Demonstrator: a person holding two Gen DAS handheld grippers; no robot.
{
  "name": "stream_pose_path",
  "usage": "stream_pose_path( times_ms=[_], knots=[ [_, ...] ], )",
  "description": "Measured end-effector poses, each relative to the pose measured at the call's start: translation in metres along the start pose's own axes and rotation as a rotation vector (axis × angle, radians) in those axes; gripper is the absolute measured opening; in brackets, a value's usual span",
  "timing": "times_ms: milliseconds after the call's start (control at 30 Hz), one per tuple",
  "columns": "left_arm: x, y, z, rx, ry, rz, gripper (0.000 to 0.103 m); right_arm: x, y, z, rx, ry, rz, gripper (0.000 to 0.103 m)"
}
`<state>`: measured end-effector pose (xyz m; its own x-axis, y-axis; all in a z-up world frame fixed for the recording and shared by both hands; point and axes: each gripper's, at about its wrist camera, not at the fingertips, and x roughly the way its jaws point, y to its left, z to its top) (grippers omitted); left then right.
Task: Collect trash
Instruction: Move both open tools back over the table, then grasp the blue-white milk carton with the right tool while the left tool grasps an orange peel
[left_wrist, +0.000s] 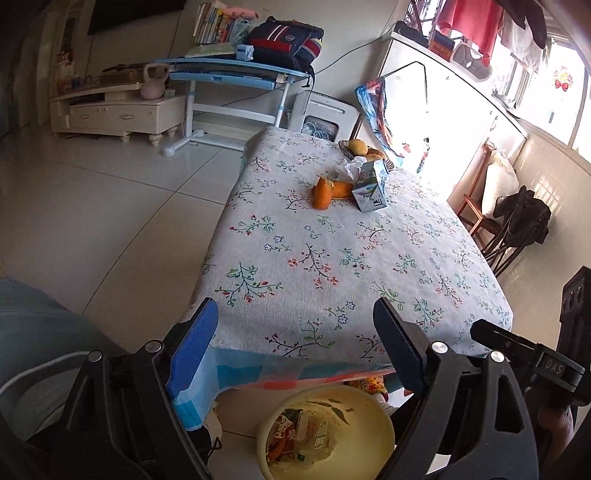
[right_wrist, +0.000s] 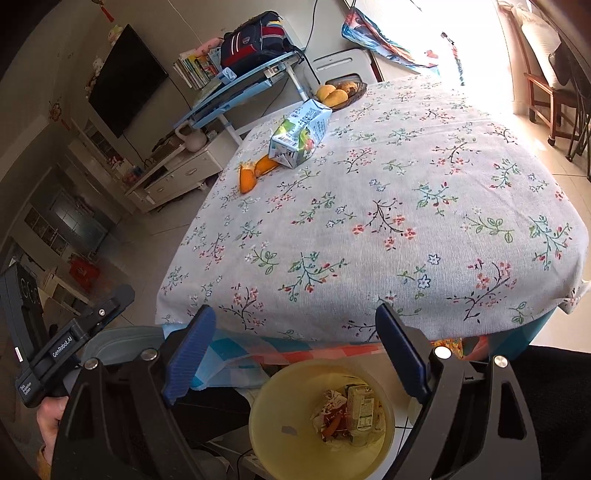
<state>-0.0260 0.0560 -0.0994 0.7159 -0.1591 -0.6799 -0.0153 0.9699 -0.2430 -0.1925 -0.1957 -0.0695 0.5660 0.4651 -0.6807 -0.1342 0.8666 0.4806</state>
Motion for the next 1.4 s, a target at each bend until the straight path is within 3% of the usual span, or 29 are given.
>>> stream_pose_path(
  times_ms=[233,433,733,967,1033,1167,1233,1300,1400],
  knots=[
    [0.025,-0.014,0.055,0.055,-0.001,0.017,0.083,0.030,0.004,0.051,-0.012,0.008,0.001,0.085],
    [0.075,-0.015,0.093,0.060,0.044,0.037,0.083,0.069,0.002,0.099,0.018,0.012,0.010,0.085],
    [0.156,-0.023,0.113,0.087,0.129,0.057,0.083,0.136,-0.008,0.165,0.110,0.005,-0.006,0.085],
    [0.194,-0.030,0.129,0.099,0.151,0.059,0.083,0.183,0.000,0.189,0.078,0.081,-0.044,0.084],
    [0.202,-0.031,0.130,0.106,0.170,0.063,0.083,0.190,-0.001,0.193,0.076,0.096,-0.045,0.071],
    [0.213,-0.038,0.131,0.135,0.186,0.053,0.068,0.188,-0.008,0.196,0.080,0.101,-0.013,0.062],
    [0.216,-0.042,0.129,0.157,0.193,0.051,0.051,0.183,-0.011,0.197,0.074,0.107,-0.001,0.058],
    [0.216,-0.046,0.127,0.189,0.193,0.066,0.029,0.173,-0.015,0.196,0.076,0.111,0.008,0.054],
    [0.210,-0.049,0.123,0.193,0.209,0.032,0.022,0.153,-0.019,0.190,0.055,0.122,0.006,0.054]
  ],
)
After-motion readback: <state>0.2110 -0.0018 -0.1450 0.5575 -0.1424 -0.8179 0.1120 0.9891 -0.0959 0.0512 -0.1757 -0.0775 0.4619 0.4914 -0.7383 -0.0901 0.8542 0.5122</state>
